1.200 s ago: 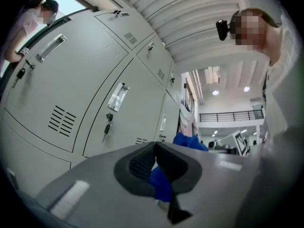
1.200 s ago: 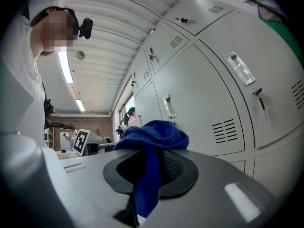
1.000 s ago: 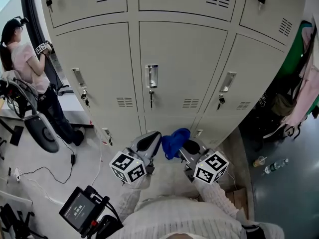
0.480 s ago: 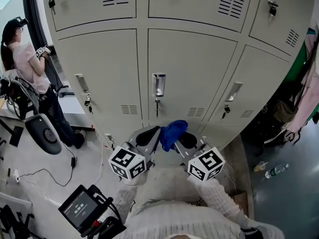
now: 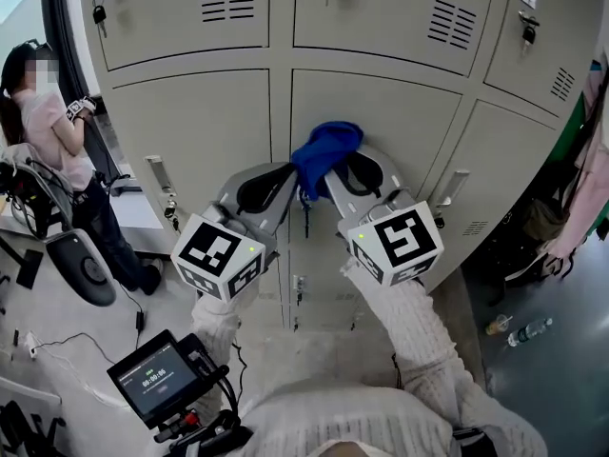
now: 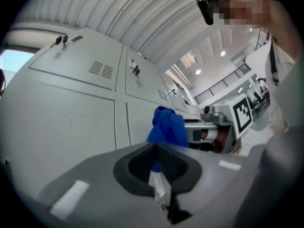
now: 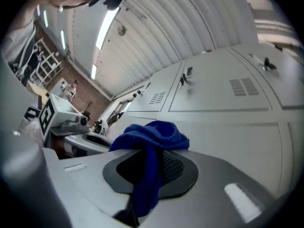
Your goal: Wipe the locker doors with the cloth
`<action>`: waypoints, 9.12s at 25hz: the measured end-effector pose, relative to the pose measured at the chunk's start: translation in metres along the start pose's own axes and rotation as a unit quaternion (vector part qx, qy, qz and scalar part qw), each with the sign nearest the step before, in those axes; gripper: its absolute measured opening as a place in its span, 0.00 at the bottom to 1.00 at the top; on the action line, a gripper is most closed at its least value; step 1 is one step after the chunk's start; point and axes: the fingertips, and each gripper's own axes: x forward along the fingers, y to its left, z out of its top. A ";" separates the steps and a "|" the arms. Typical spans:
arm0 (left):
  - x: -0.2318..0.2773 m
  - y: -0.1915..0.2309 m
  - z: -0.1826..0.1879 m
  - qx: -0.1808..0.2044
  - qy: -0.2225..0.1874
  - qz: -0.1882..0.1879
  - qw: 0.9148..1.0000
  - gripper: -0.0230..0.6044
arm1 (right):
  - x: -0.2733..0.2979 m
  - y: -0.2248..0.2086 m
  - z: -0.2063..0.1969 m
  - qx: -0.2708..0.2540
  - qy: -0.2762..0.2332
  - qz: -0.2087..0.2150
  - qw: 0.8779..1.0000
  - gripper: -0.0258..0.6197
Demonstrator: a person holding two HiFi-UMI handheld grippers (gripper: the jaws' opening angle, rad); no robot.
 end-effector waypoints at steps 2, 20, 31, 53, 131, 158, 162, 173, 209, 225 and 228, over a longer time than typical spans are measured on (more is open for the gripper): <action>0.005 0.011 0.022 0.022 -0.016 0.005 1.000 0.04 | 0.014 -0.014 0.024 -0.071 0.005 -0.024 0.997 0.13; 0.031 0.034 0.049 0.001 -0.053 -0.026 0.998 0.04 | 0.060 -0.026 0.032 -0.267 0.100 -0.043 0.958 0.13; 0.035 0.013 -0.009 -0.049 -0.005 -0.059 0.997 0.04 | 0.033 -0.016 -0.023 -0.204 0.106 -0.038 0.973 0.13; 0.001 -0.010 -0.147 -0.193 0.102 -0.035 0.975 0.04 | -0.016 0.018 -0.144 -0.076 0.142 -0.012 0.987 0.13; 0.100 -0.038 0.051 -0.063 -0.068 -0.127 0.988 0.04 | -0.017 -0.100 0.006 -0.138 0.058 -0.051 0.987 0.13; 0.060 -0.077 -0.105 -0.212 0.058 -0.105 0.970 0.04 | -0.051 -0.038 -0.134 -0.038 0.156 -0.020 0.987 0.13; 0.057 -0.092 -0.127 -0.204 0.090 -0.111 0.969 0.04 | -0.058 -0.026 -0.162 -0.017 0.171 -0.015 0.985 0.13; 0.040 -0.113 -0.199 -0.270 0.161 -0.101 0.944 0.04 | -0.080 0.004 -0.235 0.003 0.226 0.001 0.974 0.12; 0.105 -0.103 -0.017 -0.145 -0.040 -0.159 0.976 0.04 | -0.088 -0.107 -0.066 -0.103 0.120 -0.088 0.983 0.13; 0.139 -0.102 0.028 -0.072 -0.043 -0.201 0.976 0.04 | -0.069 -0.181 0.009 -0.141 0.061 -0.174 0.973 0.13; 0.141 -0.101 0.022 -0.080 -0.038 -0.202 0.975 0.04 | -0.070 -0.181 0.010 -0.138 0.050 -0.179 0.973 0.13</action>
